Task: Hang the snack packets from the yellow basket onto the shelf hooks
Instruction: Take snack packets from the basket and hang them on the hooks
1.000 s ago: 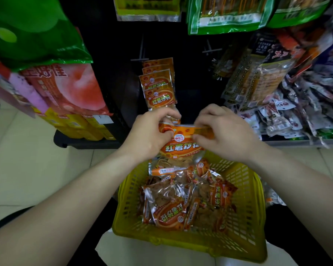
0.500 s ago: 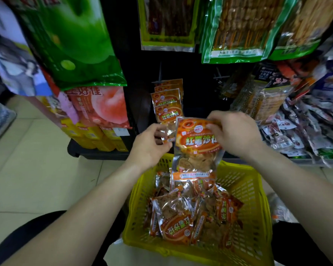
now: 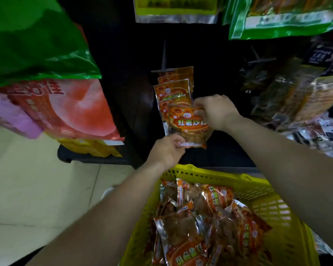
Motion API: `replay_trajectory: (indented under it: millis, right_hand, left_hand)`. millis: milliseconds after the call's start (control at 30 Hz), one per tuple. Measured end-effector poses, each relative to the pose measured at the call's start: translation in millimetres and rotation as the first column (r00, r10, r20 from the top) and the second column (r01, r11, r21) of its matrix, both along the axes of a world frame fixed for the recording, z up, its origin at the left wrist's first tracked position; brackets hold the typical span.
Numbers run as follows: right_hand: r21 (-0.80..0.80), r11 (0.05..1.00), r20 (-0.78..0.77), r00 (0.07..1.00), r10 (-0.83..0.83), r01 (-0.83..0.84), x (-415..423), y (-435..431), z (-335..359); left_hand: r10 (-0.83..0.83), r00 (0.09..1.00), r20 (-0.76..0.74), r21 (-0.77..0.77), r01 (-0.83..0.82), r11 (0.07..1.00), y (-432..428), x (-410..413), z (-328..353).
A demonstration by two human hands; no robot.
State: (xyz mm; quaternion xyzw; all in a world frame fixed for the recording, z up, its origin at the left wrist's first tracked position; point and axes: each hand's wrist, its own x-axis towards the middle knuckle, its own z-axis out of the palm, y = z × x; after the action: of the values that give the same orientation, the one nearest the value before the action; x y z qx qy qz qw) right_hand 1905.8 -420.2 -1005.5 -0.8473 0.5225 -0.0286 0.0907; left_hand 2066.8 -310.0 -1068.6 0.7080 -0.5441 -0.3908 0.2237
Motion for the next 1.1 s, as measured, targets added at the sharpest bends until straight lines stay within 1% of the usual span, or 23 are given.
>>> replay_trajectory:
  millis: [100,200,300,367,433,467,533,600,667,733,800,833,1000,1033,1100]
  right_hand:
    - [0.104,0.993,0.014,0.999,0.049,-0.050,9.2,-32.1,-18.7]
    - [0.194,0.977,0.063,0.995,0.080,-0.090,23.4,-60.7,-38.1]
    - [0.153,0.985,0.057,0.996,0.068,-0.076,40.4,-83.3,-58.7]
    - [0.102,0.993,0.048,0.998,0.049,-0.054,48.1,-93.0,-70.3]
    - [0.066,0.997,0.084,0.996,0.024,-0.029,52.2,-99.5,-77.5]
    - [0.055,0.998,0.126,0.992,0.001,-0.008,52.9,-101.8,-79.1]
    - [0.053,0.998,0.231,0.972,-0.049,0.038,53.4,-106.2,-79.6]
    - [0.072,0.996,0.292,0.954,-0.067,0.048,54.5,-110.1,-80.2]
    - [0.080,0.995,0.281,0.957,-0.074,0.053,56.1,-111.7,-81.2]
    - [0.044,0.996,0.220,0.972,-0.083,0.076,56.9,-112.0,-83.3]
    - [-0.011,0.992,0.162,0.979,-0.124,0.128,54.7,-110.7,-86.4]
    - [-0.016,0.986,0.172,0.972,-0.160,0.165,52.9,-109.4,-88.2]
    - [0.057,0.951,0.356,0.884,-0.303,0.303,34.3,-98.2,-105.1]
    - [0.076,0.942,0.365,0.870,-0.332,0.328,28.5,-94.8,-109.2]
    - [0.120,0.928,0.322,0.871,-0.372,0.352,18.3,-87.5,-117.9]
  left_hand:
    - [-0.076,0.997,-0.029,0.083,0.078,0.993,-22.2,-8.4,-33.7]
    - [-0.159,0.987,-0.023,0.094,0.161,0.983,-36.7,-17.1,-62.2]
    - [-0.162,0.987,0.010,0.141,0.159,0.977,-52.5,-20.8,-87.4]
    - [-0.139,0.990,-0.028,0.179,0.142,0.974,-63.4,-21.6,-98.4]
    - [-0.132,0.990,-0.042,0.174,0.137,0.975,-72.1,-22.4,-102.5]
    - [-0.130,0.992,-0.010,0.166,0.129,0.978,-75.7,-21.4,-103.3]
    - [-0.116,0.987,0.107,0.154,0.099,0.983,-82.5,-13.9,-105.3]
    - [-0.069,0.984,0.162,0.161,0.043,0.986,-88.3,-1.6,-106.1]
    - [-0.043,0.983,0.179,0.162,0.013,0.987,-92.7,7.2,-105.5]
    - [-0.033,0.980,0.195,0.154,0.002,0.988,-94.9,9.1,-105.5]
    - [-0.005,0.979,0.201,0.108,-0.017,0.994,-96.3,9.5,-109.2]
    - [0.007,0.979,0.203,0.090,-0.026,0.996,-97.4,10.3,-111.5]
    - [0.004,0.991,0.136,0.159,-0.026,0.987,-106.4,11.0,-117.5]
    - [-0.003,0.990,0.138,0.159,-0.019,0.987,-110.5,9.8,-116.7]
    - [-0.011,0.990,0.140,0.137,-0.009,0.991,-119.8,8.4,-115.3]
